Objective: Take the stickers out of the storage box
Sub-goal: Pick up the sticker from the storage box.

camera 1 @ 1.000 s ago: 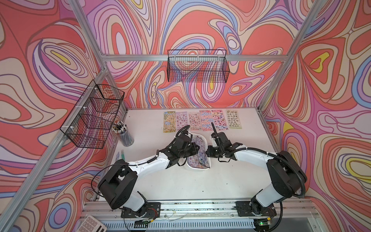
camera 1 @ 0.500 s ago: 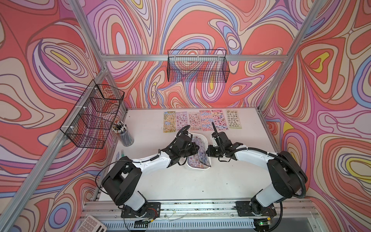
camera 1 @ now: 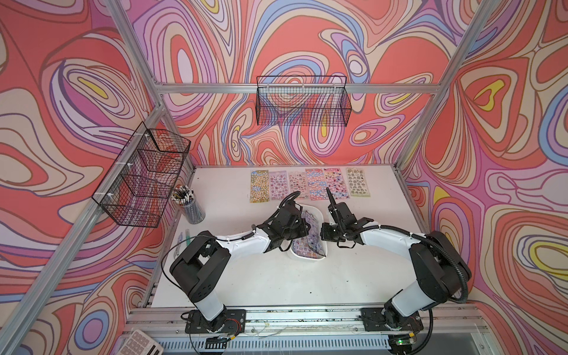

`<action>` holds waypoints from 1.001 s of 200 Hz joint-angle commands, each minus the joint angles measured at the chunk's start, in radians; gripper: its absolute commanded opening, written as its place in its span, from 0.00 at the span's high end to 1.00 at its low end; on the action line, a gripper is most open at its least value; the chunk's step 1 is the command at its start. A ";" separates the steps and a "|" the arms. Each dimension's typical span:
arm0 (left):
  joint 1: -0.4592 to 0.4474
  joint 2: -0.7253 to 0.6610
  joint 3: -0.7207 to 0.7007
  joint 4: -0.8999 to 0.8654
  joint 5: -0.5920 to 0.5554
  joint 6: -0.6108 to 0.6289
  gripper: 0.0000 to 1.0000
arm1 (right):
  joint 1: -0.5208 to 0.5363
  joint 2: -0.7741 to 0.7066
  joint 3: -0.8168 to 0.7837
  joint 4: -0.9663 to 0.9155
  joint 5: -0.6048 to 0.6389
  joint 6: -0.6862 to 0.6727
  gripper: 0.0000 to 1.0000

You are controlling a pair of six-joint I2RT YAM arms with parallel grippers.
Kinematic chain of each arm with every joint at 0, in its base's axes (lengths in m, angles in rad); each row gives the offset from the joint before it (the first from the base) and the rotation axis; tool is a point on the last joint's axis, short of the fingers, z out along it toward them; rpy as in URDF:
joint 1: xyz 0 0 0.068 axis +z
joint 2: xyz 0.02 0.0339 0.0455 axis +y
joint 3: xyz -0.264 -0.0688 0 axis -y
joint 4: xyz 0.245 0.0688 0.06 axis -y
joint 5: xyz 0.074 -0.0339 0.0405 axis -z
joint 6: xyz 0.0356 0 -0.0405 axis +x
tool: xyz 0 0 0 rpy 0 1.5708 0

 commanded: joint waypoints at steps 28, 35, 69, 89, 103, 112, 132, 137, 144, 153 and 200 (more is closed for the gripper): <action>0.009 0.016 0.027 -0.068 -0.055 0.057 0.69 | 0.003 0.002 -0.005 -0.036 -0.010 -0.032 1.00; 0.008 0.016 0.029 -0.078 -0.054 0.062 0.67 | 0.003 0.002 -0.005 -0.036 -0.009 -0.033 1.00; 0.004 0.011 0.035 -0.121 -0.066 0.075 0.62 | 0.004 0.002 -0.005 -0.036 -0.010 -0.034 1.00; 0.002 0.014 0.042 -0.134 -0.066 0.078 0.63 | 0.003 0.002 -0.008 -0.033 -0.009 -0.032 1.00; -0.002 0.017 0.050 -0.142 -0.066 0.080 0.69 | 0.003 0.002 -0.015 -0.027 -0.009 -0.031 1.00; -0.002 0.019 0.055 -0.147 -0.066 0.081 0.72 | 0.004 0.003 -0.017 -0.026 -0.009 -0.031 1.00; -0.006 0.017 0.064 -0.161 -0.070 0.086 0.79 | 0.003 0.001 -0.023 -0.022 -0.012 -0.030 1.00; -0.007 0.016 0.066 -0.166 -0.070 0.087 0.79 | 0.004 0.001 -0.024 -0.021 -0.011 -0.029 1.00; -0.008 0.015 0.070 -0.173 -0.073 0.090 0.81 | 0.003 0.000 -0.024 -0.020 -0.012 -0.030 1.00; -0.009 0.012 0.075 -0.183 -0.079 0.095 0.82 | 0.004 0.000 -0.025 -0.019 -0.011 -0.029 1.00; -0.016 -0.018 0.083 -0.234 -0.131 0.121 0.87 | 0.004 0.003 -0.028 -0.013 -0.012 -0.028 1.00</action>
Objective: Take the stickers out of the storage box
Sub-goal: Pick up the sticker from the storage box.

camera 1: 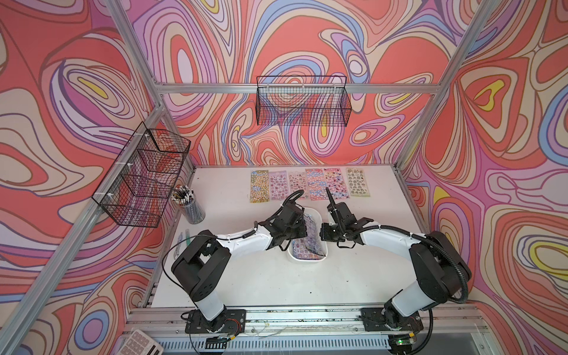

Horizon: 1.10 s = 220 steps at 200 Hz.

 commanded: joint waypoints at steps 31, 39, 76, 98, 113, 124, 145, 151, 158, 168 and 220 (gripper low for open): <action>-0.007 -0.043 0.031 -0.096 -0.074 0.038 0.92 | 0.002 0.006 -0.027 -0.019 0.009 -0.013 1.00; -0.007 -0.048 0.031 -0.096 -0.075 0.039 0.93 | 0.001 0.007 -0.029 -0.018 0.009 -0.013 1.00; -0.007 -0.093 0.022 -0.084 -0.083 0.039 0.96 | 0.003 0.013 -0.029 -0.017 0.010 -0.013 1.00; -0.007 -0.122 0.019 -0.082 -0.089 0.045 0.98 | 0.003 0.014 -0.028 -0.018 0.012 -0.013 1.00; -0.005 -0.147 0.019 -0.085 -0.090 0.050 0.98 | 0.003 0.013 -0.027 -0.022 0.012 -0.014 1.00; -0.003 -0.165 0.021 -0.091 -0.091 0.055 0.98 | 0.002 0.013 -0.023 -0.024 0.013 -0.015 1.00; 0.019 -0.223 0.028 -0.123 -0.092 0.067 0.98 | 0.002 0.009 -0.016 -0.032 0.015 -0.017 1.00; 0.031 -0.243 0.028 -0.135 -0.090 0.071 0.98 | 0.002 0.006 -0.015 -0.033 0.016 -0.016 1.00; 0.047 -0.268 0.025 -0.145 -0.082 0.076 0.98 | 0.002 0.002 -0.015 -0.038 0.019 -0.020 1.00; 0.082 -0.302 0.021 -0.162 -0.064 0.086 0.98 | 0.002 -0.003 -0.015 -0.044 0.020 -0.022 1.00; 0.314 -0.383 0.082 -0.324 0.123 0.241 0.98 | 0.002 -0.013 -0.011 -0.051 0.018 -0.040 1.00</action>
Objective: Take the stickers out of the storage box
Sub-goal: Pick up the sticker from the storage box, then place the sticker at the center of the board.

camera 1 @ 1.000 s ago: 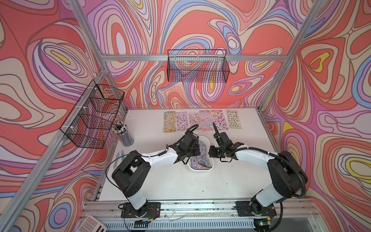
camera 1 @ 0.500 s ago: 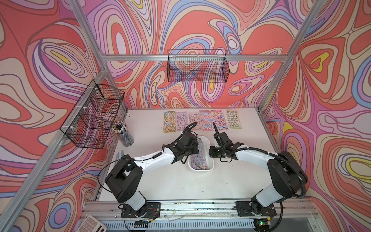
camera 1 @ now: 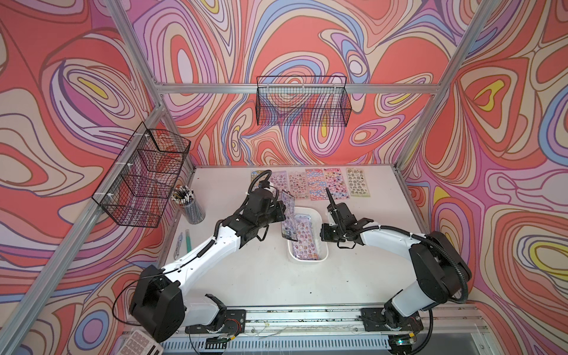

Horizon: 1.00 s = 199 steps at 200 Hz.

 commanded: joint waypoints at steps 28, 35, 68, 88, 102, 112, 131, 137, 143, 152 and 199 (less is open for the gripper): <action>0.205 0.008 0.131 -0.250 0.156 0.228 0.99 | 0.002 -0.022 -0.014 -0.045 0.000 -0.030 1.00; 0.233 0.015 0.148 -0.273 0.159 0.253 0.99 | 0.002 -0.025 -0.018 -0.041 -0.003 -0.033 1.00; 0.368 0.073 0.239 -0.338 0.224 0.328 0.99 | 0.003 -0.027 -0.032 -0.030 -0.021 -0.047 1.00; 0.422 0.139 0.328 -0.377 0.234 0.379 0.99 | 0.003 -0.032 -0.037 -0.027 -0.028 -0.060 1.00; 0.446 0.189 0.376 -0.379 0.229 0.419 1.00 | 0.002 -0.035 -0.040 -0.025 -0.031 -0.068 1.00; 0.461 0.229 0.408 -0.370 0.231 0.443 0.99 | 0.002 -0.035 -0.043 -0.019 -0.036 -0.071 1.00; 0.499 0.319 0.467 -0.351 0.246 0.454 1.00 | 0.003 -0.027 -0.050 -0.004 -0.064 -0.073 1.00; 0.513 0.345 0.483 -0.339 0.254 0.449 0.99 | 0.002 -0.023 -0.051 -0.001 -0.072 -0.074 1.00; 0.525 0.368 0.495 -0.324 0.256 0.445 0.99 | 0.003 -0.020 -0.053 0.001 -0.077 -0.078 1.00; 0.535 0.400 0.503 -0.286 0.259 0.445 0.99 | 0.003 -0.015 -0.057 0.006 -0.084 -0.080 1.00; 0.555 0.587 0.643 -0.235 0.262 0.489 0.99 | 0.003 -0.004 -0.064 0.013 -0.116 -0.087 1.00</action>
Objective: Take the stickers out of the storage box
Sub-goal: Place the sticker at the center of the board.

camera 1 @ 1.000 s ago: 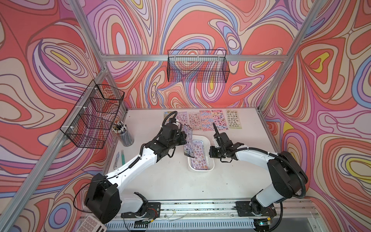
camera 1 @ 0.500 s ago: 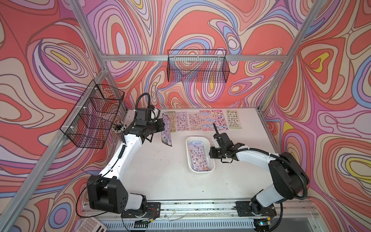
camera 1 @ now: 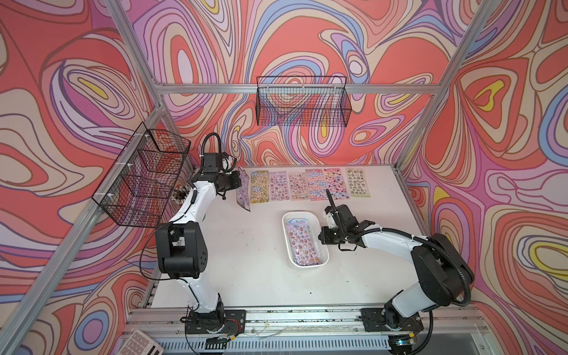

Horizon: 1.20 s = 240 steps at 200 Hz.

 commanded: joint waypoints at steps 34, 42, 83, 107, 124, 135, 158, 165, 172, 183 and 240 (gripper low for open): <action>0.020 0.204 0.213 0.057 0.027 0.086 0.99 | 0.002 0.019 -0.019 -0.029 -0.037 -0.025 1.00; 0.029 0.225 0.226 0.064 0.026 0.088 0.99 | 0.002 0.018 -0.016 -0.031 -0.037 -0.026 1.00; 0.062 0.320 0.301 0.077 0.041 0.086 0.99 | 0.002 0.035 -0.018 -0.033 -0.043 -0.027 1.00; 0.064 0.368 0.350 0.067 0.046 0.101 0.99 | 0.002 0.045 -0.015 -0.039 -0.043 -0.030 1.00; 0.065 0.403 0.388 0.051 0.052 0.112 0.99 | 0.002 0.051 -0.011 -0.043 -0.043 -0.030 1.00; 0.066 0.428 0.418 0.033 0.053 0.120 0.99 | 0.002 0.053 -0.008 -0.044 -0.043 -0.030 1.00; 0.068 0.480 0.469 0.009 0.057 0.132 0.99 | 0.002 0.055 -0.001 -0.055 -0.043 -0.032 1.00; 0.069 0.494 0.482 0.004 0.060 0.137 0.99 | 0.002 0.055 0.002 -0.060 -0.042 -0.034 1.00; 0.070 0.507 0.495 -0.005 0.064 0.141 0.99 | 0.002 0.054 0.007 -0.065 -0.037 -0.036 1.00; 0.072 0.526 0.514 -0.019 0.069 0.149 0.99 | 0.003 0.052 0.011 -0.076 -0.032 -0.040 1.00; 0.076 0.621 0.611 -0.111 0.060 0.179 0.93 | 0.002 0.045 0.030 -0.100 -0.022 -0.047 1.00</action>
